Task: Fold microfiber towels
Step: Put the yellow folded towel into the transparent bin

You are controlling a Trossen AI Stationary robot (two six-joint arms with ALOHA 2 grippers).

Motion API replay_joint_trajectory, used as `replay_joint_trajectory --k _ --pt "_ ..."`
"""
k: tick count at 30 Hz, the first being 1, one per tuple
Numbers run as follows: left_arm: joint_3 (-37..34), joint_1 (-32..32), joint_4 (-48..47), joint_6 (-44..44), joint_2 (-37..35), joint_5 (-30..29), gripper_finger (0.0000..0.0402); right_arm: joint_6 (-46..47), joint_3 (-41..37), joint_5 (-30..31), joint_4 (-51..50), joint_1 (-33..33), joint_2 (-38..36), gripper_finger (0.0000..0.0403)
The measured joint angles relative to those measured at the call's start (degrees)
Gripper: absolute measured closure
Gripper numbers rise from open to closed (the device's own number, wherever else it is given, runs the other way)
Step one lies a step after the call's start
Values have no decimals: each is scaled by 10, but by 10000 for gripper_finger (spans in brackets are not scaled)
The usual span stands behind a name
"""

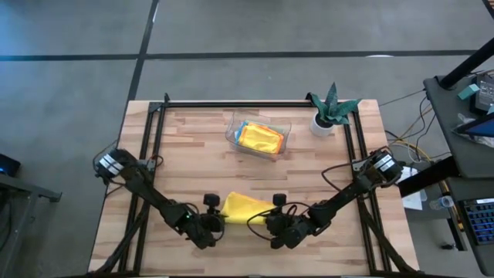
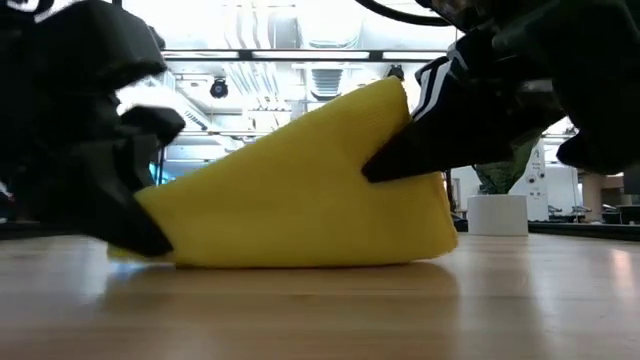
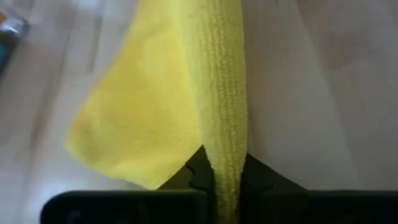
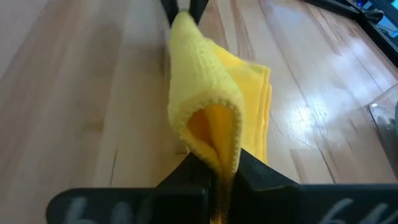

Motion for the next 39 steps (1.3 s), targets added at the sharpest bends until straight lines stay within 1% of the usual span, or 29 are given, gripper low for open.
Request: replay_joint_trajectory --k 3,6,11,16,19,22,26,30,36,37,39 --pt "0 2 -41 3 -45 0 397 -2 1 4 1 1 -8 394" --pt "0 4 -89 9 -101 -19 399 -25 8 33 -1 1 -21 394" --pt "0 18 -124 88 -206 -79 400 -93 24 93 -11 -1 -65 394" --pt "1 69 -122 188 -298 -96 401 -130 30 161 -54 -16 -123 394" --pt "1 120 -124 242 -336 -94 401 -130 31 167 -84 -39 -157 394" --pt "2 182 -118 299 -358 -83 401 -124 31 167 -124 -71 -185 394" --pt "2 266 -110 374 -368 -47 401 -132 30 163 -161 -125 -211 394" --pt "2 335 -55 454 -363 -38 401 -176 30 154 -167 -185 -224 394" --pt "2 421 42 587 -350 -25 401 -223 28 94 -168 -277 -252 394" --pt "2 435 58 603 -347 -16 401 -231 27 83 -167 -292 -257 394" --pt "3 470 72 624 -344 22 401 -249 25 61 -167 -322 -266 394"
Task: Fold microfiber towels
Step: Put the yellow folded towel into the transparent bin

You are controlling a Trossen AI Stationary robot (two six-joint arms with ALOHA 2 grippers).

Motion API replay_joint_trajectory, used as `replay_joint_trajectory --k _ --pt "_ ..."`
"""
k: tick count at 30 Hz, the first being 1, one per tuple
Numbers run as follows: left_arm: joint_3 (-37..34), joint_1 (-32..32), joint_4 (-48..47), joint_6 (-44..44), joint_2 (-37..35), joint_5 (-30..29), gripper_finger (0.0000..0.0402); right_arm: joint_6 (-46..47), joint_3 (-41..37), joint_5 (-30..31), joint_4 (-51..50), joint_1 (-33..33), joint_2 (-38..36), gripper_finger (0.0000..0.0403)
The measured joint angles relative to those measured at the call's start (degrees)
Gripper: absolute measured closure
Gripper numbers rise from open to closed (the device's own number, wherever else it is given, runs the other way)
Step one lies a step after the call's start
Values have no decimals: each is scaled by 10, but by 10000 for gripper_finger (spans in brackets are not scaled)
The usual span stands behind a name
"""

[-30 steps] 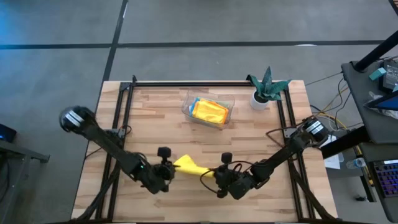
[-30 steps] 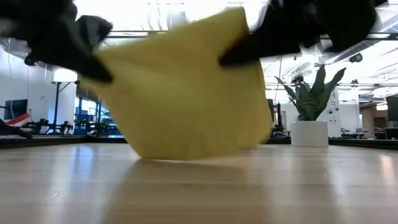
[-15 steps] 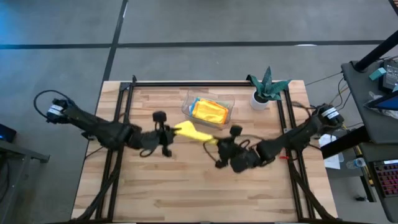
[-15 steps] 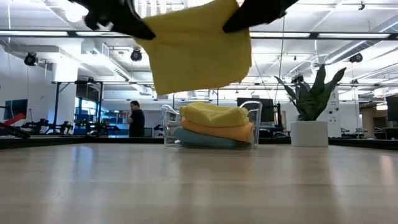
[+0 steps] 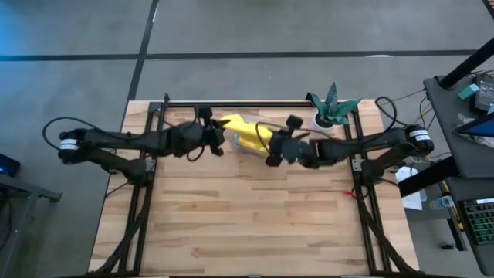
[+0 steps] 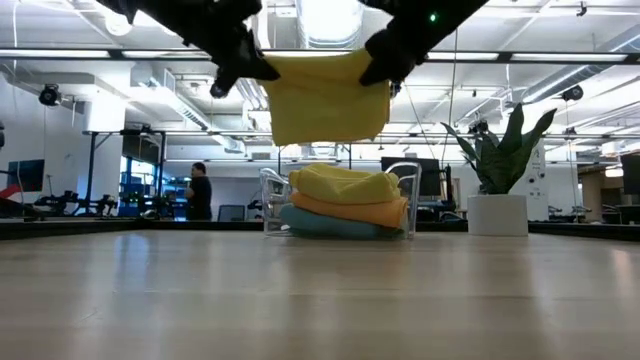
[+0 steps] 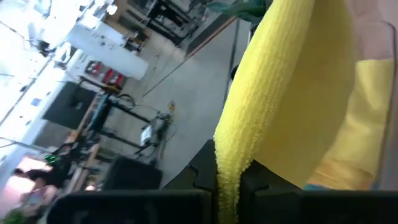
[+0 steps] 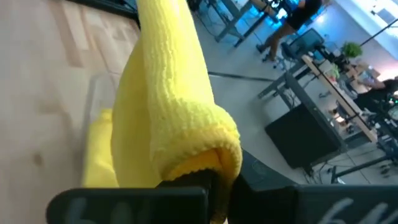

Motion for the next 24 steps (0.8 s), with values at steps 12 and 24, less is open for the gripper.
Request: replay_joint_trajectory --k 12,24 --pt "68 150 48 42 110 175 402 -69 -23 -89 -5 -140 -24 394" --pt "110 161 44 48 204 185 402 -51 -71 -147 -7 -204 -24 394"
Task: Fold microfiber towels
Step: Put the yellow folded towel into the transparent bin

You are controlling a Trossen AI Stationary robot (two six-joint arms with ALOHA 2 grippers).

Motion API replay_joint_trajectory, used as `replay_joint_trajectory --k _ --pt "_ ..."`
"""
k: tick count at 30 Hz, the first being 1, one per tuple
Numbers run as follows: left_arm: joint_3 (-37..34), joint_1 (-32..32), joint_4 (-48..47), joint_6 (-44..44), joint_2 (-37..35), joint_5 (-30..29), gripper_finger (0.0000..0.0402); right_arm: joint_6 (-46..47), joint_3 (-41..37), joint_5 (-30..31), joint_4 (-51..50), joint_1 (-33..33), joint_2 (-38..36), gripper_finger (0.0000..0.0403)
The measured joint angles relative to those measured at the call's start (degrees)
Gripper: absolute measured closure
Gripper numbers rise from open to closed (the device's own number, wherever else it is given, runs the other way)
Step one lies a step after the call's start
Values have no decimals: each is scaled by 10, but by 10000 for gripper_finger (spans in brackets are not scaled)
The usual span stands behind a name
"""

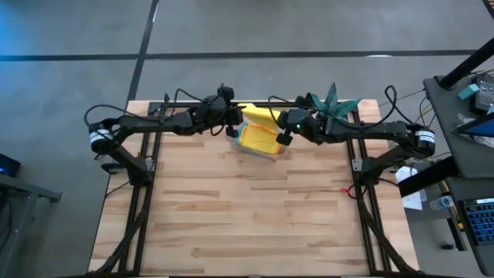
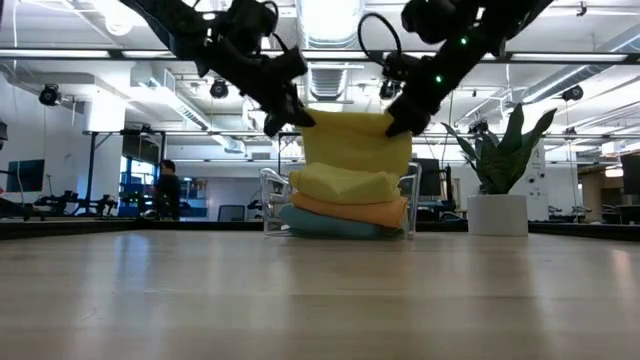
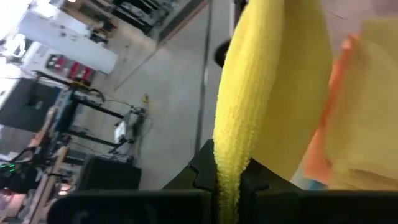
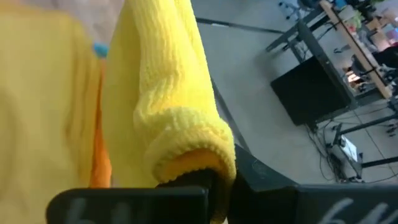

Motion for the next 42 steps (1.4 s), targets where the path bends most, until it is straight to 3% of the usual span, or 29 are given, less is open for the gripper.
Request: replay_joint_trajectory --k 10,17,23,27,34,42 --pt "-9 -32 -74 -1 2 7 401 35 -68 -62 39 8 -7 394" --pt "-9 -56 -151 -3 -5 2 401 75 -72 -159 35 11 -6 394" --pt "-10 -57 -205 -47 -5 63 399 81 -73 -227 28 11 -6 370" --pt "-10 -57 -221 -47 -5 78 361 84 -73 -244 9 11 -6 327" --pt "-7 -58 -259 -61 -5 81 255 101 -71 -249 -33 11 -7 237" --pt "6 -58 -302 -63 -37 77 185 129 5 -249 -175 11 -15 196"
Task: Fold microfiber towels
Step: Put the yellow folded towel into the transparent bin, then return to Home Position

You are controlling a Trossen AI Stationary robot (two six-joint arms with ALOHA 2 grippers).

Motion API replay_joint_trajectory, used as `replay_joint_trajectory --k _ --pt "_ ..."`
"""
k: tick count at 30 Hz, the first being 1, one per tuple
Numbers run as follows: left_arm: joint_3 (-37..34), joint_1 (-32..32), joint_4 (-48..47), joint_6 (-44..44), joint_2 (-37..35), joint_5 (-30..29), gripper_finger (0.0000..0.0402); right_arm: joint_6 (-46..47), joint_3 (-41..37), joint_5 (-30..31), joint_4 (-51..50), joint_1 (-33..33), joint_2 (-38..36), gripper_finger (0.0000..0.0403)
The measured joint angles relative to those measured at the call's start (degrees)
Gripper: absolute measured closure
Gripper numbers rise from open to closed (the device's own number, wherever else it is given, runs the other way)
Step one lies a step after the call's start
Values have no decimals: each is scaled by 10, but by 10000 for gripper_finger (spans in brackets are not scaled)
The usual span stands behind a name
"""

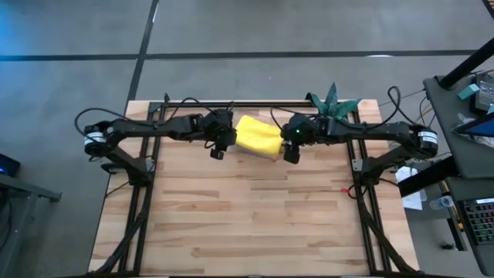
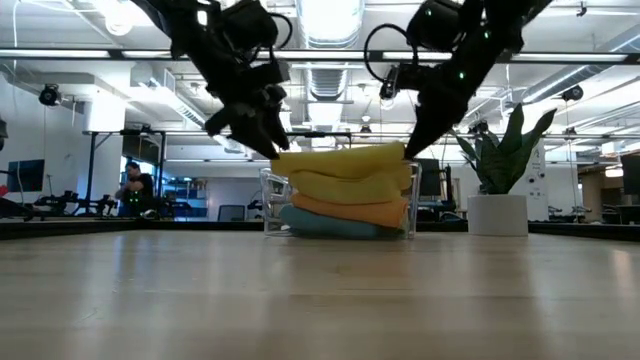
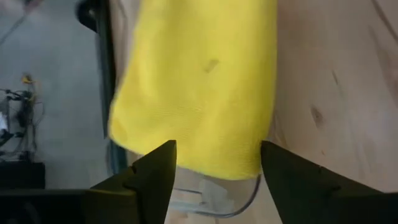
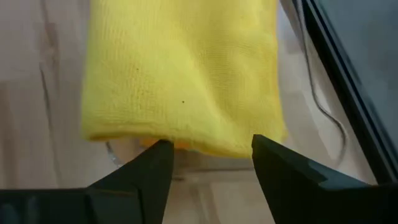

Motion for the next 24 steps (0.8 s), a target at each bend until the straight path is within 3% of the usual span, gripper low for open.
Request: replay_joint_trajectory --k 7,10,13,15,19,24 --pt "0 -1 -2 -58 -75 0 183 71 91 1 -155 8 -11 197" --pt "-5 -1 2 -115 -119 55 183 79 95 0 -161 32 -32 204" --pt "-22 -2 39 -190 -154 182 183 88 65 0 -102 70 -69 211" --pt "-36 -10 50 -226 -173 231 183 95 33 0 -52 103 -99 213" --pt "-78 -27 95 -273 -231 238 183 111 -39 5 40 180 -169 213" --pt "-178 -47 219 -328 -323 237 199 116 -135 36 117 274 -269 213"
